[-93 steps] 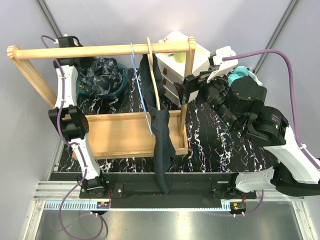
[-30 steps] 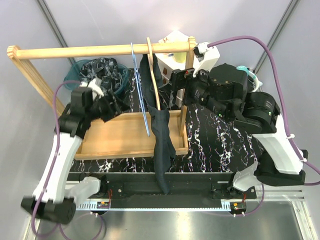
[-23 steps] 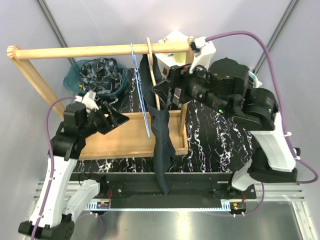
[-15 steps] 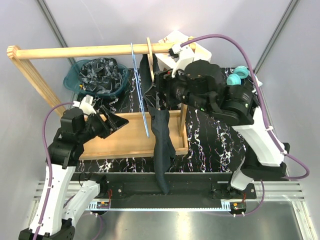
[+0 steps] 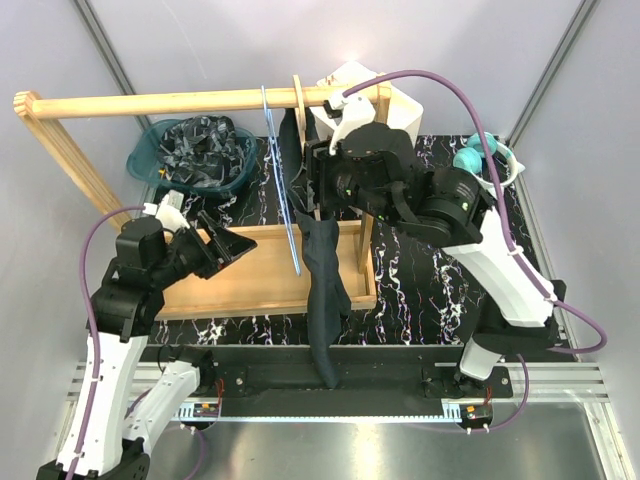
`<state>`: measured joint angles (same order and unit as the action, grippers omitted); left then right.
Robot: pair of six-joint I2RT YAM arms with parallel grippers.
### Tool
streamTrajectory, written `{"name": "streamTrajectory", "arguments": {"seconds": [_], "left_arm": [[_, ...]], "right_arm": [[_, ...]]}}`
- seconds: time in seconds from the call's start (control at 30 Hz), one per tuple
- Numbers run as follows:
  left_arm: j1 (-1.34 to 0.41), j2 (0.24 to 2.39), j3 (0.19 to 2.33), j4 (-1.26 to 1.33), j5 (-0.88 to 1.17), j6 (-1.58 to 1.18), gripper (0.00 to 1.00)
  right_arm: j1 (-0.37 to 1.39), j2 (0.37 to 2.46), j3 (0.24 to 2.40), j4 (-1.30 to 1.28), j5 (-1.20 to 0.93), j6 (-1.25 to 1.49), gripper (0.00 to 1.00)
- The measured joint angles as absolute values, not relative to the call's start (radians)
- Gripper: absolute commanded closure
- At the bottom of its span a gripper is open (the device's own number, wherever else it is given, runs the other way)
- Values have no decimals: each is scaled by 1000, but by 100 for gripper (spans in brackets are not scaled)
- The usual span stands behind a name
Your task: Remove the shorts from the hanger
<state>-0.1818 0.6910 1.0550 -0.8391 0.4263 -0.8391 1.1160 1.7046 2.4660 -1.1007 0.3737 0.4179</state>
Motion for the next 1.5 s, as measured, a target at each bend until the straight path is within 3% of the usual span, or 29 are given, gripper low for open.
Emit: {"name": "streamTrajectory", "arguments": {"seconds": [0.13, 0.5, 1.13, 1.5], "left_arm": [[-182, 691, 1077, -845, 432, -835, 32], [-182, 696, 1079, -886, 442, -804, 30], [-182, 711, 1079, -898, 446, -760, 30], [-182, 722, 1079, -910, 450, -756, 30]], "right_arm": [[1116, 1733, 2466, -1099, 398, 419, 55], [1115, 1767, 2466, -1097, 461, 399, 99], [1115, 1666, 2432, -1108, 474, 355, 100], [1115, 1441, 2197, -1030, 395, 319, 100]]}}
